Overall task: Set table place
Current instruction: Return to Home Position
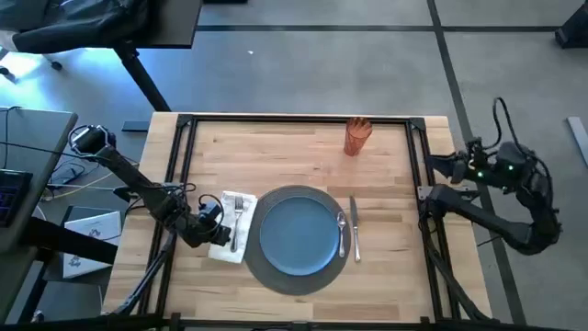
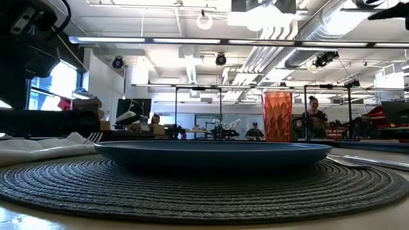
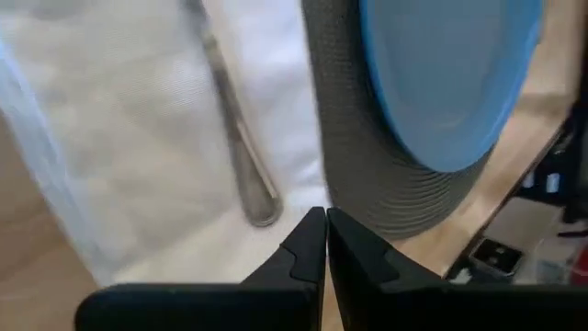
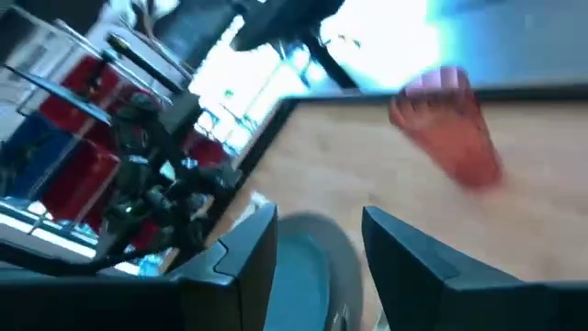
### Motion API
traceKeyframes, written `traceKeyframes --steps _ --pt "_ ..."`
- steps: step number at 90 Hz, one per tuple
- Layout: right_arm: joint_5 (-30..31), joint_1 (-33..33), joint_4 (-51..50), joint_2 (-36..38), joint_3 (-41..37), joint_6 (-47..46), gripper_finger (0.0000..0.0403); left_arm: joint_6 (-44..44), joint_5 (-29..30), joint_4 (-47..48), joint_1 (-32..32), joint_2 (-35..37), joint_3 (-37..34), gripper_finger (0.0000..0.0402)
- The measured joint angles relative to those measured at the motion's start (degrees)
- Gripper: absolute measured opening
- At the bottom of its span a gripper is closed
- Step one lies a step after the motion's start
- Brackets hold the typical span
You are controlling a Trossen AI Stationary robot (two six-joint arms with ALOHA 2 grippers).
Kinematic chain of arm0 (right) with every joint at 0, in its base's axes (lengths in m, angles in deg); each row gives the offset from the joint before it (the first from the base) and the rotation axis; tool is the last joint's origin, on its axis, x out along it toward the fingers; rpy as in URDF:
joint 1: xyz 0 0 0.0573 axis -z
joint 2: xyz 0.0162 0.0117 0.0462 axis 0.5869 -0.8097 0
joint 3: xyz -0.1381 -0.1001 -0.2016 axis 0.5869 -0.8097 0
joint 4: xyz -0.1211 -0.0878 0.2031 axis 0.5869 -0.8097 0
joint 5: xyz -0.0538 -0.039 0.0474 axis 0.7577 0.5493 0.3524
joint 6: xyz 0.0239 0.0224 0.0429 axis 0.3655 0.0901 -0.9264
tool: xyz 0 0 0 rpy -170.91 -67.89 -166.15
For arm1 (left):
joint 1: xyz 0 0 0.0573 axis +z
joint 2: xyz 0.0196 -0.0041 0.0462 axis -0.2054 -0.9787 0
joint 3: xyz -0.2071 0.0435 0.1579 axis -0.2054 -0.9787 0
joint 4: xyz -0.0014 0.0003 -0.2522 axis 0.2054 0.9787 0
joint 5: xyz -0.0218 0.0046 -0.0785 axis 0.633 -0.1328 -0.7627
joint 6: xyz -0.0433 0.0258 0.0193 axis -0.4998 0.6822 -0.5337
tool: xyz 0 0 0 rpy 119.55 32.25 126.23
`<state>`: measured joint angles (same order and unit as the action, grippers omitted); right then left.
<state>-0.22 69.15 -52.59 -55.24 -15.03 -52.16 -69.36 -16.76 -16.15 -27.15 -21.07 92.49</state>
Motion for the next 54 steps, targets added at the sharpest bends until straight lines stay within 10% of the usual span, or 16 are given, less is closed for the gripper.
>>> traceKeyframes --steps 30,54 --pt "-17.42 0.0 36.32 3.54 -25.0 2.78 0.0144 -0.63 5.78 -2.37 0.36 -0.04 0.02 0.0" --pt "-18.11 0.0 66.45 4.11 -42.34 0.39 0.0144 -0.56 5.36 -4.35 1.48 -0.04 0.07 0.0"
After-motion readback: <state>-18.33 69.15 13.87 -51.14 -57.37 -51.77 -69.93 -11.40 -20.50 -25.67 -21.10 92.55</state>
